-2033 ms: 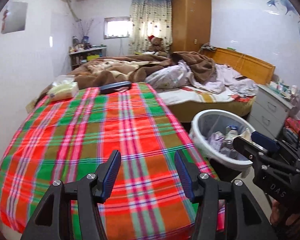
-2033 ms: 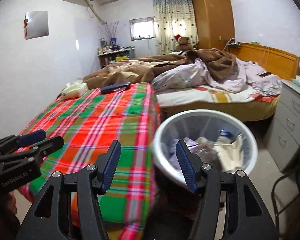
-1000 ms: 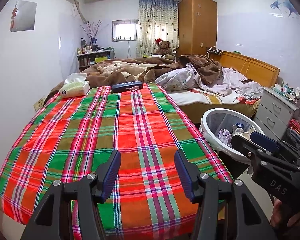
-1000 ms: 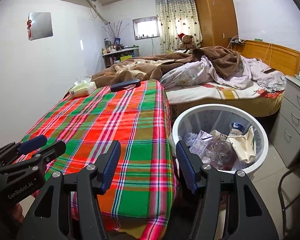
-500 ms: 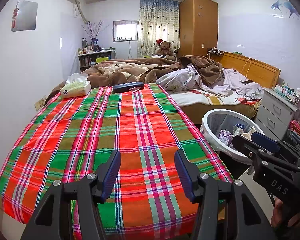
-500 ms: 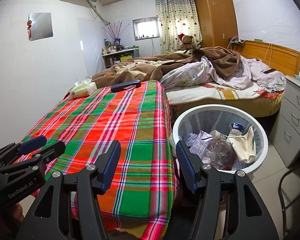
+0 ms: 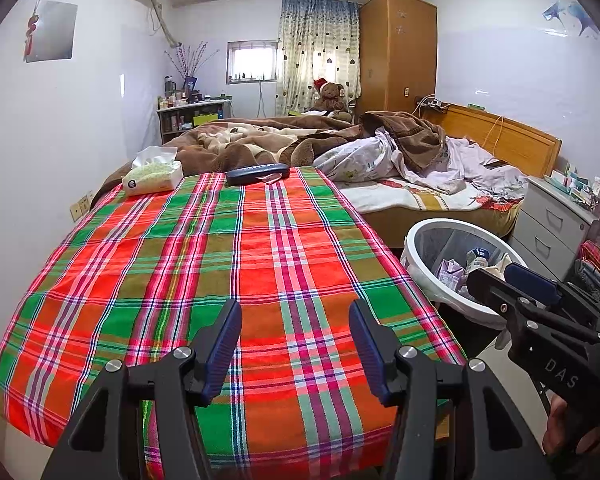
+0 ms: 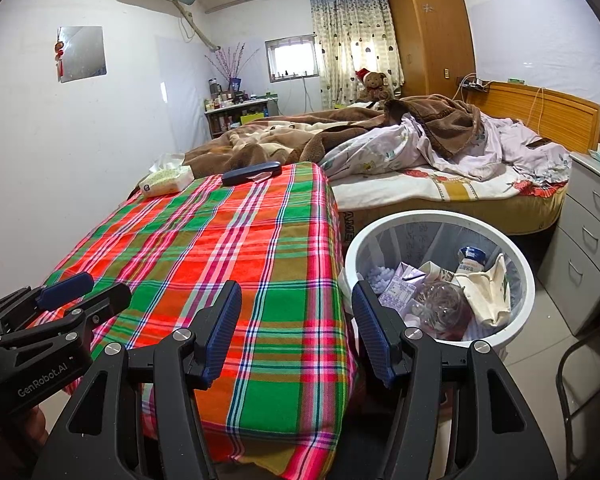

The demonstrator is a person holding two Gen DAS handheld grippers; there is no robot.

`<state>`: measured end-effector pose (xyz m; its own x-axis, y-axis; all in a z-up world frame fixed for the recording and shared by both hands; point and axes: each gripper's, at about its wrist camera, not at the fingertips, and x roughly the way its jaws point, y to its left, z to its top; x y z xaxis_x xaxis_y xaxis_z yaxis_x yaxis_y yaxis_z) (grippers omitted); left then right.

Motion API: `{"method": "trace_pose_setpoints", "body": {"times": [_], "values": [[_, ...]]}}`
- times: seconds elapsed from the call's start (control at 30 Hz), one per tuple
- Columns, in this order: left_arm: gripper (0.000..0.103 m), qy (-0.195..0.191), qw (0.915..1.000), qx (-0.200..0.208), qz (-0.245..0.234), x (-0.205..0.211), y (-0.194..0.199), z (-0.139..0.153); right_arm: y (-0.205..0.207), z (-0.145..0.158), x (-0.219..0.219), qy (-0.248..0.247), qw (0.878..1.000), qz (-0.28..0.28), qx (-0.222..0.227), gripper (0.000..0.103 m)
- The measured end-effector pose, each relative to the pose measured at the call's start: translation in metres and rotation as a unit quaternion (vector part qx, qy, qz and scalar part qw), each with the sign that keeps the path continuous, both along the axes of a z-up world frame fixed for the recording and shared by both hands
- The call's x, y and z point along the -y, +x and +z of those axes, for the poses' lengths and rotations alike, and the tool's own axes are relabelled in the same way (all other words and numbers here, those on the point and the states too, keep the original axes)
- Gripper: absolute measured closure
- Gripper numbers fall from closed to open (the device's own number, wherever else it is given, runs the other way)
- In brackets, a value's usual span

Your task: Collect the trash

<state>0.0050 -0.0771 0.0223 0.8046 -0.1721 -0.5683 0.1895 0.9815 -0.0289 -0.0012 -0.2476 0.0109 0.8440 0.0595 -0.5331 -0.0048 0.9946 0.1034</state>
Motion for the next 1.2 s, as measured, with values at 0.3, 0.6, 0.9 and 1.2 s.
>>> {"method": "trace_pose_setpoints", "body": {"times": [0.3, 0.6, 0.9, 1.2], "values": [[0.048, 0.001, 1.0000, 0.000, 0.001, 0.0001, -0.0003, 0.0016, 0.0003, 0.0023, 0.0002, 0.000, 1.000, 0.000, 0.001, 0.044], [0.048, 0.001, 1.0000, 0.000, 0.000, 0.0002, -0.0002, 0.0001, 0.0002, 0.0020, 0.0002, 0.000, 1.000, 0.000, 0.002, 0.044], [0.048, 0.000, 1.0000, 0.000, -0.003, -0.0001, -0.0002, -0.0004, 0.0008, 0.0028, 0.0009, 0.001, 1.000, -0.001, 0.001, 0.044], [0.048, 0.002, 1.0000, -0.001, 0.000, -0.0010, 0.0007, -0.0001, 0.0016, 0.0037, 0.0003, 0.002, 1.000, -0.001, 0.003, 0.044]]}}
